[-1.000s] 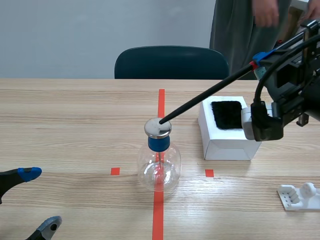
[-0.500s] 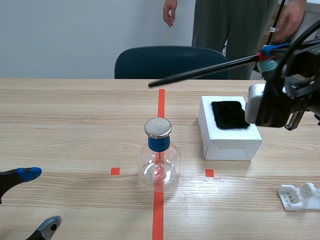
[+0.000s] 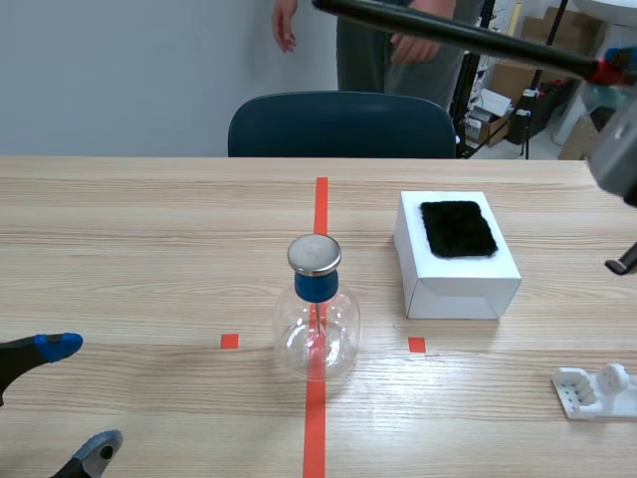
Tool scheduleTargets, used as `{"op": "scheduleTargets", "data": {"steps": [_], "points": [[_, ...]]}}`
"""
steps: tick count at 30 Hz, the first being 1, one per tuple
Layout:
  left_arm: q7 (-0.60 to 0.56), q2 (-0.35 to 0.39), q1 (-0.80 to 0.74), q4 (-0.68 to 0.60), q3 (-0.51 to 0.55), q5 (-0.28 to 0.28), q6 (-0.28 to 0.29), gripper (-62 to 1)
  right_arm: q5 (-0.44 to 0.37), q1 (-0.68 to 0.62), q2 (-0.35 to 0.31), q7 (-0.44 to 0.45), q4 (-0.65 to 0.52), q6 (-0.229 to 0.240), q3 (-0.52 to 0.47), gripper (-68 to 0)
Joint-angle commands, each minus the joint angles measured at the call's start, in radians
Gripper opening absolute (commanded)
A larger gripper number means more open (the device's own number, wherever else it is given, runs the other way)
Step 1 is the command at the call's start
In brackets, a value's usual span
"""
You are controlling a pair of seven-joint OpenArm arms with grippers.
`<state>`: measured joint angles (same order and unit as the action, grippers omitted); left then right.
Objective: Do the electroscope experiment. move the rod toward and away from the electroscope
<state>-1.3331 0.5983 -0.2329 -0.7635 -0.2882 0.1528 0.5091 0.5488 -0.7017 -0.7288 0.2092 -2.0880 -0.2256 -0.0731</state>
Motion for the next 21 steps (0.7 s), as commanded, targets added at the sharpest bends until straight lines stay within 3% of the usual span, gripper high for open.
{"op": "scheduleTargets", "data": {"steps": [1,5,8,11,17,21], "points": [[-0.013,0.003,0.003,-0.016,0.000,-0.010,0.002,1.4,-0.003,-0.047,-0.005,0.012,-0.028,-0.057,-0.011,-65.3],[-0.013,0.003,0.003,-0.016,0.000,-0.010,0.002,1.4,0.002,-0.177,0.050,0.071,-0.056,-0.169,-0.031,-65.3],[-0.013,0.003,0.003,-0.016,0.000,-0.010,0.002,1.4,0.028,-0.259,0.111,0.109,-0.058,-0.209,-0.047,-65.3],[-0.013,0.003,0.003,-0.016,0.000,-0.010,0.002,1.4,0.030,-0.344,0.182,0.169,-0.058,-0.231,-0.079,-65.3],[-0.013,0.003,0.003,-0.016,0.000,-0.010,0.002,1.4,-0.003,-0.464,0.307,0.297,-0.058,-0.231,-0.153,-65.3],[-0.013,0.003,0.003,-0.016,0.000,-0.010,0.002,1.4,-0.012,-0.481,0.344,0.298,-0.058,-0.231,-0.164,-65.3]]}}
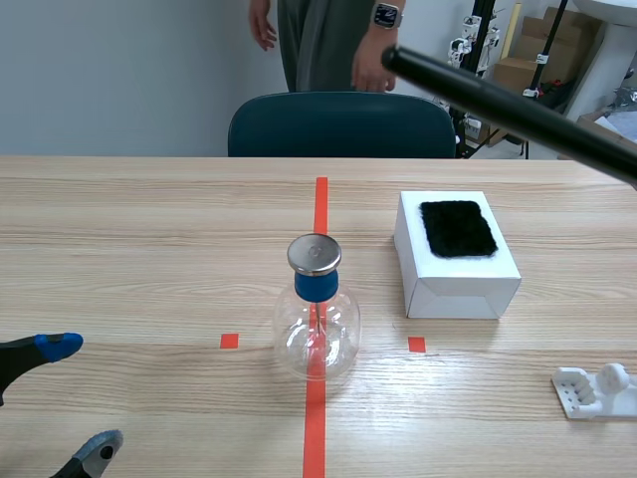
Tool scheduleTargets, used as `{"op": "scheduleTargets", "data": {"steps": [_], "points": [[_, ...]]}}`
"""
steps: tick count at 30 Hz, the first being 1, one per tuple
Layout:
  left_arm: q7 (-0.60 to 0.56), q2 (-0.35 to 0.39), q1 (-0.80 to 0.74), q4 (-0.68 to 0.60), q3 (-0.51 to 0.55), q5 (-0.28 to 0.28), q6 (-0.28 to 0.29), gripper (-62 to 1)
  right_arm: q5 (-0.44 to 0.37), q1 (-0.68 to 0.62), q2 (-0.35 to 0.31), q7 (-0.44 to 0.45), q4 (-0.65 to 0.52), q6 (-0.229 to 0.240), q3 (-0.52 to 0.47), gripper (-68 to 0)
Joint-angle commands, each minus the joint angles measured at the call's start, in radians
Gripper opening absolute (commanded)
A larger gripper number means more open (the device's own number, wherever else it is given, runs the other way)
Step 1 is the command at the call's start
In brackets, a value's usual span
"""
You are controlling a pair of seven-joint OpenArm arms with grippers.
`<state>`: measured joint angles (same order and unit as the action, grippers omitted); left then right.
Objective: Do the electroscope experiment. move the rod toward and away from the electroscope
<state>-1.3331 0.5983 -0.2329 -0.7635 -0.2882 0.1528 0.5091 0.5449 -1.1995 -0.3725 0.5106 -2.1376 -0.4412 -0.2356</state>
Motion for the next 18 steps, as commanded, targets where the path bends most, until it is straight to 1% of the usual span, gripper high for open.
{"op": "scheduleTargets", "data": {"steps": [1,7,10,13,18], "points": [[-0.013,0.003,0.003,-0.016,0.000,-0.010,0.002,1.4,-0.008,0.017,-0.009,-0.013,-0.008,-0.015,-0.001,-65.3],[-0.014,0.003,0.003,-0.016,0.000,-0.010,0.002,1.4,-0.008,0.017,-0.001,-0.076,-0.008,-0.014,-0.001,-65.3],[-0.014,0.003,0.003,-0.016,0.000,-0.010,0.002,1.4,-0.008,0.017,-0.002,-0.099,-0.008,0.001,-0.001,-65.3],[-0.014,0.003,0.003,-0.016,0.000,-0.010,0.002,1.4,-0.008,0.017,-0.002,-0.102,-0.008,0.019,-0.001,-65.3],[-0.014,0.003,0.003,-0.016,0.000,-0.010,0.002,1.4,-0.008,0.017,-0.002,-0.101,-0.008,0.023,-0.001,-65.3]]}}
